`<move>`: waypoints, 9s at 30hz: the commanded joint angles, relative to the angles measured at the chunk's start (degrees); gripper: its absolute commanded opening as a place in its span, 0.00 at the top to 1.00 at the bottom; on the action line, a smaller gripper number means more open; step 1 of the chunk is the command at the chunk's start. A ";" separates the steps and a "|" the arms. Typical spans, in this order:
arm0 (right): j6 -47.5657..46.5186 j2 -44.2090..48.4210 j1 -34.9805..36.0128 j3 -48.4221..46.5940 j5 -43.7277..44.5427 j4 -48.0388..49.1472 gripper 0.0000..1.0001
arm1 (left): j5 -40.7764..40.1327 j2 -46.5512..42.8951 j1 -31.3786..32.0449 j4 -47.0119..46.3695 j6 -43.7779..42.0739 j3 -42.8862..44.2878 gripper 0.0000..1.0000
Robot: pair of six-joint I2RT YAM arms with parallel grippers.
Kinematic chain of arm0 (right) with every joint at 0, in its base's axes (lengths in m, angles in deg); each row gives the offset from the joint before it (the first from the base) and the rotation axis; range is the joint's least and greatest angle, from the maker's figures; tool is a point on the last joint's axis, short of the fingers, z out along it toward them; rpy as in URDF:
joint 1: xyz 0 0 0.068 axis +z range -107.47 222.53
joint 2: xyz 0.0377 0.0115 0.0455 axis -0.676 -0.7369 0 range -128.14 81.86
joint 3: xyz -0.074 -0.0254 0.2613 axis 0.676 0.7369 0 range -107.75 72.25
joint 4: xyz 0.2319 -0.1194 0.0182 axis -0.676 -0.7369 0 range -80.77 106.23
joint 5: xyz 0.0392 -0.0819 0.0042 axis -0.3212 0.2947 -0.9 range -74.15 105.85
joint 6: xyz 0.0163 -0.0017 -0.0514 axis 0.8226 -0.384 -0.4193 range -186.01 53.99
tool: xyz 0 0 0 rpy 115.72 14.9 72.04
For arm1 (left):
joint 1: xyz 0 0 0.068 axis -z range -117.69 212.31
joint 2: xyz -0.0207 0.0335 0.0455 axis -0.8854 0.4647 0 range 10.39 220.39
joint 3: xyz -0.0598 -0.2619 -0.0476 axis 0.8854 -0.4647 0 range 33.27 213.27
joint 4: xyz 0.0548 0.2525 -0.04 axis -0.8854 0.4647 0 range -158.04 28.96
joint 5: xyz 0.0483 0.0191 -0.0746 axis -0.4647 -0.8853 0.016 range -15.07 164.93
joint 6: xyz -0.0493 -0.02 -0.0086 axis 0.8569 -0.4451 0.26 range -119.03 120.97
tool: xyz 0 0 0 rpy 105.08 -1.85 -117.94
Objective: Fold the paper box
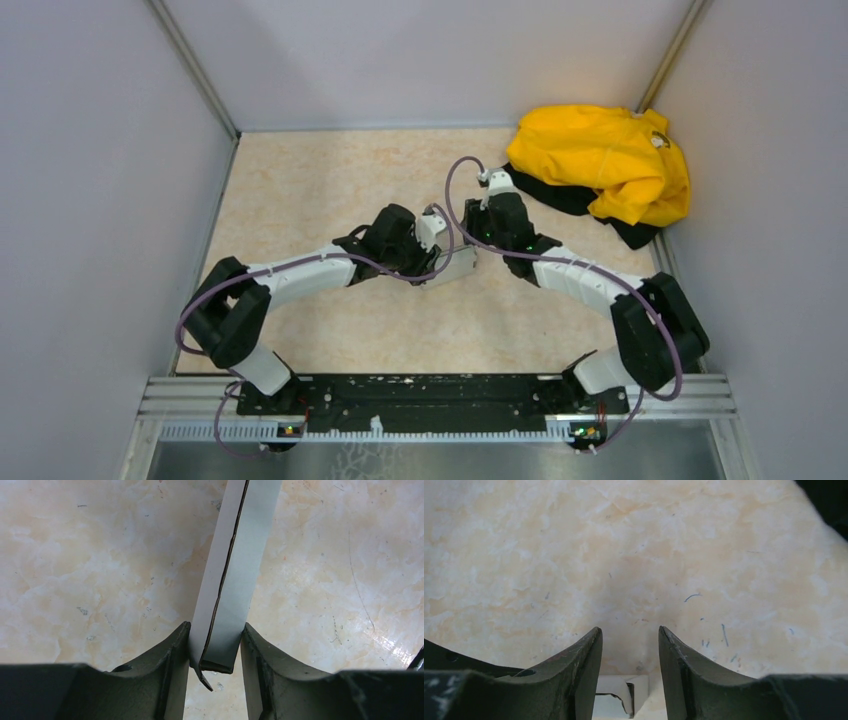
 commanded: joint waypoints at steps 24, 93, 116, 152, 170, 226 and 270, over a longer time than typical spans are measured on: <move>1.14 6.41 0.82 9.07 -4.42 2.99 0.66 | -3.68 5.37 0.00 -3.90 -0.86 3.16 0.55; 2.86 -16.49 -9.77 -5.71 -25.99 8.13 0.57 | -16.37 -23.53 -12.14 0.41 17.66 -3.86 0.45; -1.54 -5.45 -4.37 -1.93 -8.20 -6.93 0.61 | 1.66 -20.70 -12.54 -12.68 30.64 -19.98 0.95; 6.57 0.75 -9.01 13.76 -20.26 8.20 0.36 | 12.91 -9.28 -7.49 -52.91 45.65 -34.22 0.01; 7.98 1.11 -9.47 15.60 -25.30 10.90 0.35 | 13.42 -3.63 -4.91 -60.60 49.40 -35.20 0.01; 10.49 3.76 -9.47 20.99 -29.20 15.32 0.35 | 11.21 5.20 -2.03 -66.14 50.09 -30.71 0.01; 14.35 20.47 -2.59 17.48 -30.91 2.02 0.33 | 7.70 -14.47 -0.32 -49.38 48.47 -31.24 0.01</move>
